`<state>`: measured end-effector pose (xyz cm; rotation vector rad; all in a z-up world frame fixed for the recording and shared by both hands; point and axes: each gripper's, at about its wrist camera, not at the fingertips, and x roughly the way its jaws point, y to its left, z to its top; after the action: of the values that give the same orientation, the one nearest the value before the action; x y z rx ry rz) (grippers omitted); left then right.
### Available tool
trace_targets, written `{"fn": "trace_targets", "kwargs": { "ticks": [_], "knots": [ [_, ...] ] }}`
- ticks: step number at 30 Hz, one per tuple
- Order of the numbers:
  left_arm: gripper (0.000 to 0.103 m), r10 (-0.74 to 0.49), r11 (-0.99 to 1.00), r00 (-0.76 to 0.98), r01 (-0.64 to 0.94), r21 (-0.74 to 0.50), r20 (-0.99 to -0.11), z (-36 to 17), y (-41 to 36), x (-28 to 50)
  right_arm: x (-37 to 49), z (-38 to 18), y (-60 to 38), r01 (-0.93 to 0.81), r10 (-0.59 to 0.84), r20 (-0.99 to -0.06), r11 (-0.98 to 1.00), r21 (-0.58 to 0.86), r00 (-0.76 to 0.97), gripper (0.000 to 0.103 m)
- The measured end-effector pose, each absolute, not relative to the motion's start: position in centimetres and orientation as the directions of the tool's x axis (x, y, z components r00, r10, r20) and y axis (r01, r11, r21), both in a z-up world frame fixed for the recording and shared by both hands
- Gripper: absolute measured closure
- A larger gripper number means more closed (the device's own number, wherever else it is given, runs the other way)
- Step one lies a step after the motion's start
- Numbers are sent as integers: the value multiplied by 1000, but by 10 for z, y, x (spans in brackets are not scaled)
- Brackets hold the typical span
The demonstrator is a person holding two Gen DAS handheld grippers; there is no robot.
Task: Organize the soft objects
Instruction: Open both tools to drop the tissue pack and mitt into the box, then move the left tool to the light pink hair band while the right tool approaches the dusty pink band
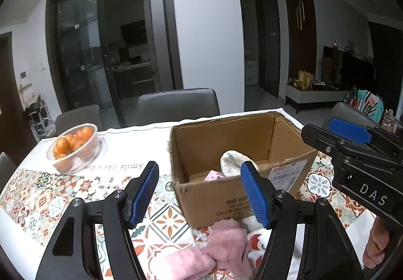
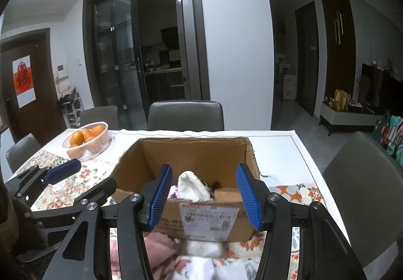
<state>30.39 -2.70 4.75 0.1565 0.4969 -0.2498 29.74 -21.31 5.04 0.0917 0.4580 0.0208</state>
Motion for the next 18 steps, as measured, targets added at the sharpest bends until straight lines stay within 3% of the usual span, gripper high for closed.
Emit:
{"fn": "trace_targets", "kwargs": {
  "ticks": [18],
  "knots": [
    [36,-82,983,884,148,109,-461,42,17,243,251,41,-177,-92,136,-454,989,118,881,49]
  ]
}}
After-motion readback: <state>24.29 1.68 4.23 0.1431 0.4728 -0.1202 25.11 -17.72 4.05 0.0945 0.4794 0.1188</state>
